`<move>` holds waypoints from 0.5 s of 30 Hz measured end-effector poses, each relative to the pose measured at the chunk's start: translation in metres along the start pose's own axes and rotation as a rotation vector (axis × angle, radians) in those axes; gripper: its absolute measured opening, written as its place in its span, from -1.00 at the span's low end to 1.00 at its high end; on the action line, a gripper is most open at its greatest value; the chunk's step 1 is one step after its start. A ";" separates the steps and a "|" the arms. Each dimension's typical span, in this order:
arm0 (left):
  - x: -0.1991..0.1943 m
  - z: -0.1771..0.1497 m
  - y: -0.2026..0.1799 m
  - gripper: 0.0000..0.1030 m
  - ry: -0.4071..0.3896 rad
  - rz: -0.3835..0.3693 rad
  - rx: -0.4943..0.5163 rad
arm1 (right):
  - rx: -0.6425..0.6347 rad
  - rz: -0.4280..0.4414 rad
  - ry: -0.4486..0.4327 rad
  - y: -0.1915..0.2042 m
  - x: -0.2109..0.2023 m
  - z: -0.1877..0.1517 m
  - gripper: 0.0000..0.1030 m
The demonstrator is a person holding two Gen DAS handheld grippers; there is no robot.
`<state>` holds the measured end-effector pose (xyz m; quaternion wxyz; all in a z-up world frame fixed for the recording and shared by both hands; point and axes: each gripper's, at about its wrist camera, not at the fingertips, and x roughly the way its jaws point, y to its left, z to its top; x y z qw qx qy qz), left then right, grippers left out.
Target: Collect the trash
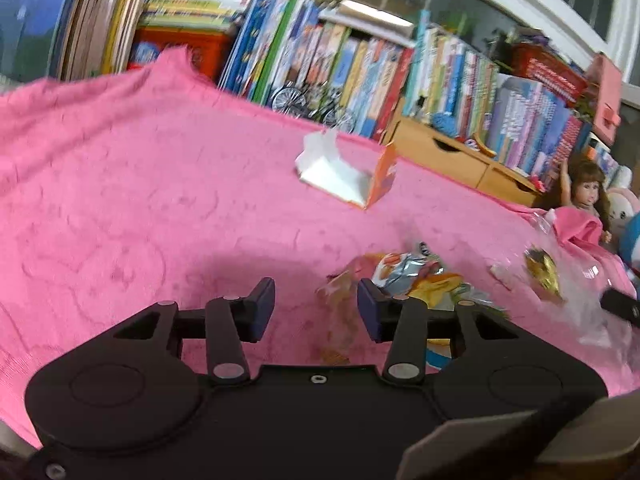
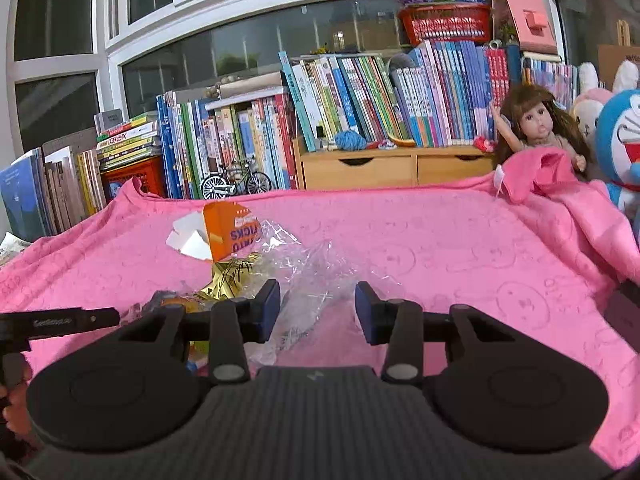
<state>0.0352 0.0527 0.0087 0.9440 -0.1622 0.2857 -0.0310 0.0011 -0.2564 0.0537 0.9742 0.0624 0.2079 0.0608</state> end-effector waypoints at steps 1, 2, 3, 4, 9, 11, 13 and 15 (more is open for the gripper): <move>0.004 0.000 0.001 -0.19 0.010 -0.003 -0.012 | 0.005 0.000 0.000 0.000 -0.002 -0.004 -0.11; 0.008 0.000 0.001 -0.22 0.019 -0.008 -0.019 | 0.008 0.000 0.000 0.000 -0.004 -0.008 -0.11; 0.011 -0.001 0.001 -0.24 0.030 -0.018 -0.020 | 0.006 -0.001 -0.001 0.000 -0.006 -0.012 -0.11; 0.013 -0.002 -0.001 -0.24 0.039 -0.031 -0.018 | 0.003 -0.003 -0.002 0.001 -0.008 -0.016 -0.11; 0.011 -0.010 -0.011 -0.80 0.045 -0.037 0.019 | 0.002 -0.003 -0.007 0.003 -0.021 -0.031 -0.11; 0.001 -0.013 -0.015 -0.82 0.011 -0.022 0.052 | 0.008 0.001 -0.014 0.003 -0.028 -0.036 -0.11; -0.013 -0.015 -0.019 -0.82 -0.026 -0.014 0.078 | 0.019 0.006 -0.021 0.003 -0.036 -0.040 -0.11; -0.027 -0.019 -0.021 -0.82 -0.056 -0.017 0.084 | 0.025 0.015 -0.028 0.003 -0.042 -0.042 -0.11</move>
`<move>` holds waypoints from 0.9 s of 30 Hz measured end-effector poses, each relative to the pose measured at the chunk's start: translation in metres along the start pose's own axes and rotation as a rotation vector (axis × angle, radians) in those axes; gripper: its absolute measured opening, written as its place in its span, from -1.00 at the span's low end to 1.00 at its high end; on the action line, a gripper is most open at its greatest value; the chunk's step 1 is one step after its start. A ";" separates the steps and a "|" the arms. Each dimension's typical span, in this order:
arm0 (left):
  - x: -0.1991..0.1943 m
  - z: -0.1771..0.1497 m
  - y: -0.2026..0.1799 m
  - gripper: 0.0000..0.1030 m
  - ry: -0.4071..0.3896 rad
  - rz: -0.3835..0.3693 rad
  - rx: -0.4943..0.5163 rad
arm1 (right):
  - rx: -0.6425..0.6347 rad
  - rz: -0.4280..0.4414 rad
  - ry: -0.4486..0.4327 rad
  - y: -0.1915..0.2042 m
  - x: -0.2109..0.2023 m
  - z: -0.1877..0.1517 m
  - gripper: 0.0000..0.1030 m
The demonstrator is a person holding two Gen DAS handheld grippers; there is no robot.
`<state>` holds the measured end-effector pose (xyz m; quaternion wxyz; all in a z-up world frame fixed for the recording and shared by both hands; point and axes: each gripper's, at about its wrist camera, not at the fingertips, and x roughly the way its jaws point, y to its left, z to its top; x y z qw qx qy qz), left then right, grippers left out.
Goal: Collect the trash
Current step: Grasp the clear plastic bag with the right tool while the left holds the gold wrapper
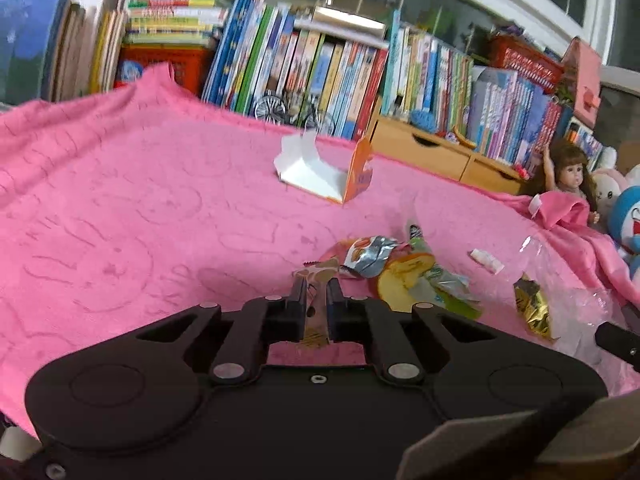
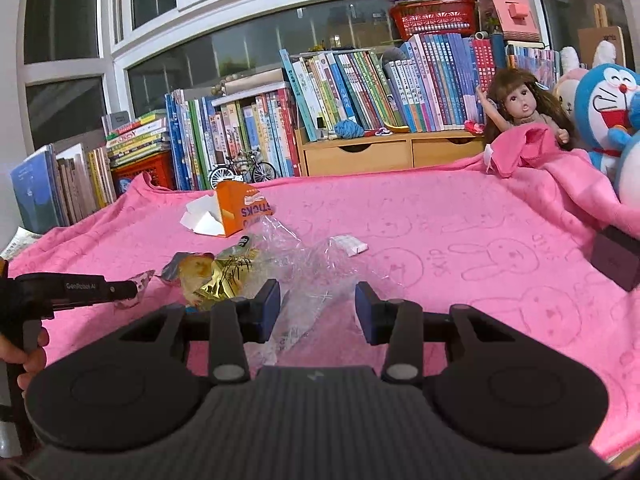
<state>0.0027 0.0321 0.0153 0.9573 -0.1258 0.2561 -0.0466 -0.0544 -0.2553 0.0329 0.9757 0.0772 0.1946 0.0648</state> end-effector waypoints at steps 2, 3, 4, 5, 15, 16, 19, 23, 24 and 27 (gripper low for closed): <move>-0.015 -0.003 -0.002 -0.82 -0.024 -0.010 0.005 | -0.012 -0.003 -0.013 0.002 -0.007 -0.003 -0.11; -0.022 -0.005 -0.004 -0.82 -0.037 -0.013 0.008 | -0.023 -0.010 -0.023 0.004 -0.010 -0.005 -0.11; -0.029 -0.008 -0.006 -0.82 -0.048 -0.016 0.011 | -0.041 -0.024 -0.037 0.006 -0.013 -0.007 -0.11; -0.035 -0.010 -0.007 -0.82 -0.055 -0.018 0.016 | -0.060 -0.038 -0.050 0.009 -0.016 -0.008 -0.11; -0.079 -0.033 -0.015 -0.83 -0.042 -0.094 0.013 | -0.123 -0.074 -0.085 0.016 -0.036 -0.020 -0.11; -0.080 -0.033 -0.016 -0.83 -0.041 -0.097 0.021 | -0.146 -0.084 -0.086 0.018 -0.035 -0.021 -0.11; -0.079 -0.028 -0.019 -0.83 -0.047 -0.099 0.028 | -0.130 -0.059 -0.077 0.016 -0.029 -0.016 -0.11; -0.076 -0.019 -0.024 -0.81 -0.066 -0.113 0.045 | -0.090 -0.056 -0.070 0.012 -0.019 -0.014 -0.11; -0.072 -0.016 -0.026 -0.79 -0.070 -0.118 0.058 | -0.082 -0.052 -0.064 0.011 -0.017 -0.014 -0.11; -0.052 -0.005 -0.030 -0.54 -0.079 -0.114 0.099 | -0.085 -0.051 -0.045 0.013 -0.012 -0.018 -0.11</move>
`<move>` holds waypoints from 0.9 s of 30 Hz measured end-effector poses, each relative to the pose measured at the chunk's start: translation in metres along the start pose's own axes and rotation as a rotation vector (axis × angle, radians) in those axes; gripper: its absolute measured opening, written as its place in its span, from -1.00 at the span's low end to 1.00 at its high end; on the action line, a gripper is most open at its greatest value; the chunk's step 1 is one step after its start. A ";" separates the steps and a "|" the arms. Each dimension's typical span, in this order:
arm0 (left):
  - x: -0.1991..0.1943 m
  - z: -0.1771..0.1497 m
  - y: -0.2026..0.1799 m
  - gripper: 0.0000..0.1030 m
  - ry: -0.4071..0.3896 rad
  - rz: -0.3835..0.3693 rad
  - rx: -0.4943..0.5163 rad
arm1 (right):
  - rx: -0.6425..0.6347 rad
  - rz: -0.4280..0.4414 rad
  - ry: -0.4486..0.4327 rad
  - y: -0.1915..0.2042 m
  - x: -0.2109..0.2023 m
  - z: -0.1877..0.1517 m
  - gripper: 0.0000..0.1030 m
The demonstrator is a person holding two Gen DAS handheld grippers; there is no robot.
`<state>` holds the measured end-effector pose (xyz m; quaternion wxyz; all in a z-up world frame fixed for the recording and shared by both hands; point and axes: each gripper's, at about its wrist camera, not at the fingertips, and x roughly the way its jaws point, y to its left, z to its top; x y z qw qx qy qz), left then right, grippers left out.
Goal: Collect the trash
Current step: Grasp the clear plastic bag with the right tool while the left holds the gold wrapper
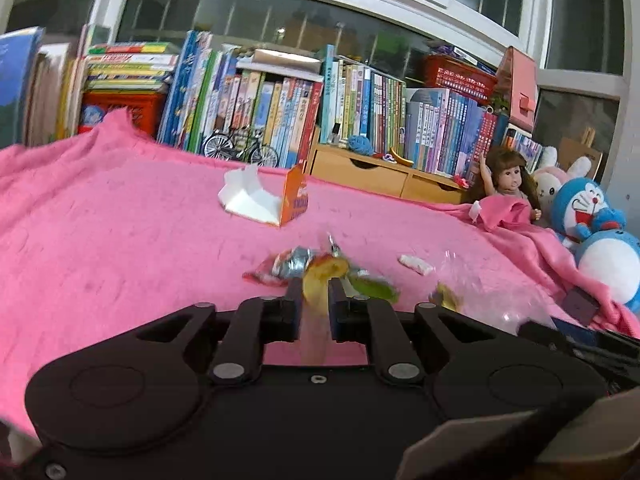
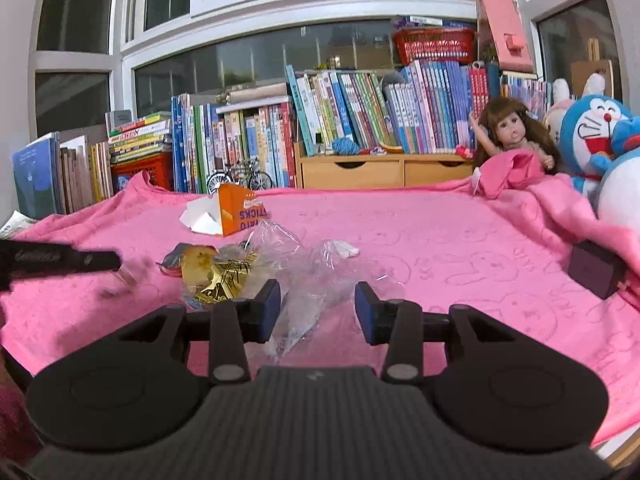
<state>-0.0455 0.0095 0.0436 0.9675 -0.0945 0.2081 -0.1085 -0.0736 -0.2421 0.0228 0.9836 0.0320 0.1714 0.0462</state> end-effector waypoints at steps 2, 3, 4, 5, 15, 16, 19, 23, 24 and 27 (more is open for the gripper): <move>0.019 0.006 0.002 -0.19 0.024 0.022 0.002 | -0.010 0.002 0.007 0.002 0.002 -0.002 -0.11; 0.024 0.008 0.002 -0.16 0.031 0.024 -0.007 | -0.018 0.001 0.009 0.003 0.003 -0.003 -0.11; 0.027 0.010 0.003 -0.16 0.037 0.014 -0.017 | -0.030 -0.002 0.010 0.005 0.004 -0.004 -0.11; 0.026 0.010 0.004 -0.14 0.033 -0.008 -0.023 | -0.038 -0.001 0.012 0.006 0.004 -0.005 -0.11; 0.014 -0.007 -0.027 -0.57 0.122 -0.236 0.091 | -0.093 0.033 0.015 0.016 0.002 -0.015 -0.11; 0.018 -0.010 -0.032 -0.57 0.125 -0.231 0.112 | -0.097 0.033 0.015 0.016 0.001 -0.016 -0.11; 0.031 -0.019 -0.044 -0.57 0.157 -0.228 0.116 | -0.082 0.043 0.028 0.015 0.000 -0.018 -0.17; 0.055 -0.030 -0.049 -0.57 0.218 -0.222 0.084 | -0.079 0.042 0.031 0.013 0.000 -0.020 -0.17; 0.060 -0.031 -0.049 -0.58 0.227 -0.217 0.080 | -0.074 0.045 0.032 0.012 0.000 -0.020 -0.17; 0.060 -0.031 -0.048 -0.67 0.229 -0.217 0.052 | -0.073 0.041 0.032 0.012 0.001 -0.020 -0.14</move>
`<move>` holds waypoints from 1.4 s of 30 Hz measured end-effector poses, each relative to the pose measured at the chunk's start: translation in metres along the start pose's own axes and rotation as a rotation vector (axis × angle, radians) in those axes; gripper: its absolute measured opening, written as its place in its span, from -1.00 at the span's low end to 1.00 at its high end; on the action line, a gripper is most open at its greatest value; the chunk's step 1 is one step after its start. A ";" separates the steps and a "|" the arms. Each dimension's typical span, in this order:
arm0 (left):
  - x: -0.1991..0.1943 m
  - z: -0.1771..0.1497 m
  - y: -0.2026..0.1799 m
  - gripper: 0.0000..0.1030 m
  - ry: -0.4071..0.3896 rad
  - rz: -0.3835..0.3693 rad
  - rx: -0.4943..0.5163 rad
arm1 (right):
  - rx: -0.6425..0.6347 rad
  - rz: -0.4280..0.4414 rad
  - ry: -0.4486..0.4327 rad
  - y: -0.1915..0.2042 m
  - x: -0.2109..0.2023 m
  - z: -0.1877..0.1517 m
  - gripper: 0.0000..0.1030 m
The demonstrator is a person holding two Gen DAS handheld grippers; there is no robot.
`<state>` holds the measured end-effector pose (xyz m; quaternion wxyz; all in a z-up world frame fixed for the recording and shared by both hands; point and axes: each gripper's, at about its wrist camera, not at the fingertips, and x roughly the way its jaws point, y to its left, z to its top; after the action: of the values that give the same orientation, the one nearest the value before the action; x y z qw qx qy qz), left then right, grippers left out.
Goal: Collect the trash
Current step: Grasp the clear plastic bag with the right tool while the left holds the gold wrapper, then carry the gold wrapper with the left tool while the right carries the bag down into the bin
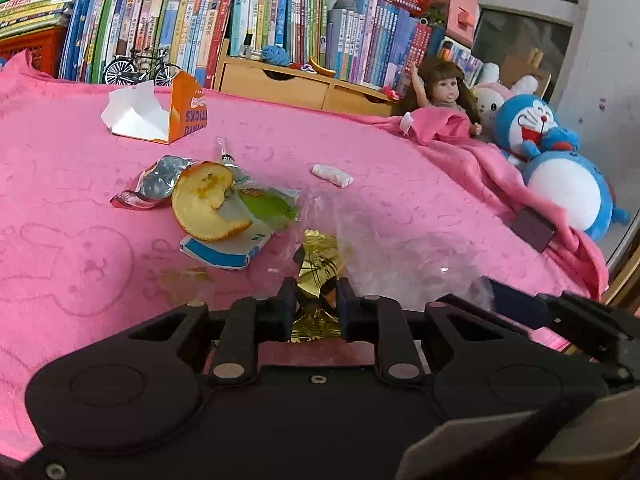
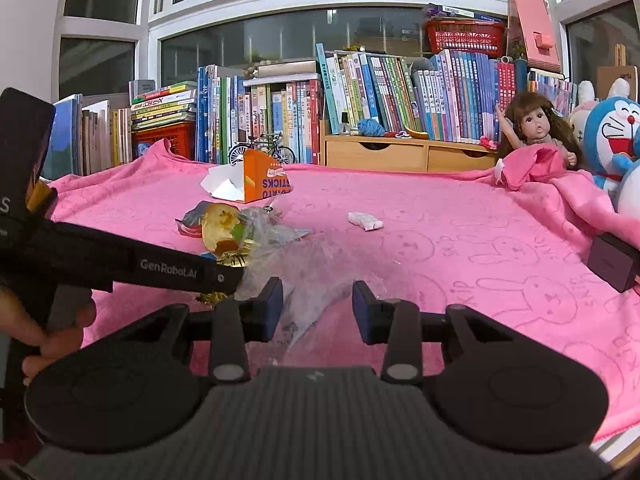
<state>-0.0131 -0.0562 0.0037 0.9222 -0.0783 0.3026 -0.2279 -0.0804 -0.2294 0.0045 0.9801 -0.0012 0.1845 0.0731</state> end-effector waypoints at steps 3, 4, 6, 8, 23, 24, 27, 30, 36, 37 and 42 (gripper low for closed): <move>-0.016 0.004 -0.002 -0.70 -0.045 0.003 0.008 | 0.012 -0.001 0.015 -0.003 0.004 -0.001 0.18; -0.022 0.006 -0.003 -0.70 -0.059 0.001 0.011 | 0.017 0.000 0.022 -0.003 0.006 -0.002 0.20; -0.033 0.011 -0.002 -0.70 -0.087 0.002 0.003 | 0.021 0.011 0.043 -0.004 0.011 -0.002 0.26; -0.044 0.016 0.000 -0.70 -0.113 0.008 -0.014 | 0.033 0.015 0.052 -0.005 0.013 -0.002 0.28; -0.123 -0.007 0.006 -0.71 -0.233 0.107 -0.071 | 0.090 -0.007 -0.100 -0.006 -0.052 0.009 -0.32; -0.128 -0.013 0.006 -0.71 -0.228 0.107 -0.081 | 0.098 -0.002 -0.096 -0.006 -0.058 0.006 -0.32; -0.136 -0.036 0.002 -0.71 -0.193 0.113 -0.086 | 0.122 0.018 -0.058 0.000 -0.074 -0.009 -0.32; -0.139 -0.064 -0.005 -0.71 -0.137 0.114 -0.073 | 0.142 0.044 0.002 0.008 -0.088 -0.026 -0.32; -0.132 -0.111 -0.011 -0.71 0.011 0.112 -0.068 | 0.151 0.065 0.136 0.026 -0.101 -0.061 -0.32; -0.129 -0.118 -0.011 -0.71 0.040 0.110 -0.067 | 0.148 0.064 0.164 0.028 -0.100 -0.068 -0.32; -0.109 -0.147 -0.012 -0.71 0.165 0.146 -0.038 | 0.170 0.039 0.272 0.027 -0.081 -0.097 -0.32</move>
<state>-0.1826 -0.0169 -0.0546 0.9067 -0.0544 0.3864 -0.1603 -0.1943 -0.2169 -0.0557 0.9411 0.0752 0.3209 0.0753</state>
